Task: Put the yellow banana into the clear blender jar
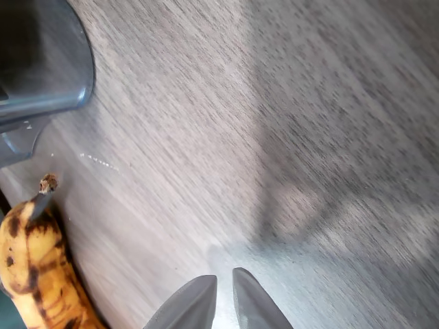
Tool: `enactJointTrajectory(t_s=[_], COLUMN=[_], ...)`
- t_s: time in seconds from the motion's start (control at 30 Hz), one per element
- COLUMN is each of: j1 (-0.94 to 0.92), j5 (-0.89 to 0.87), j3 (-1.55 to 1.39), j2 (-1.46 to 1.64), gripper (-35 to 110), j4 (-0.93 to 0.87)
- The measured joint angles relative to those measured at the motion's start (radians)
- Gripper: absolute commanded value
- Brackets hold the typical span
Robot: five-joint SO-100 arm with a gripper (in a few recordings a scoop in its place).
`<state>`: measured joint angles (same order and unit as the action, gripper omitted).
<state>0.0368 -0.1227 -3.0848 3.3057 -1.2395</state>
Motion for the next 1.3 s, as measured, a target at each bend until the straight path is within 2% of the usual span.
enactJointTrajectory(t_s=[0.93,1.1,1.3], j1=[0.000,0.086,0.371], j5=[0.000,0.021,0.135], j3=[0.000,0.000,0.000], j2=[0.000,0.000,0.002], gripper=[0,0,0], j4=[0.000,0.000,0.037])
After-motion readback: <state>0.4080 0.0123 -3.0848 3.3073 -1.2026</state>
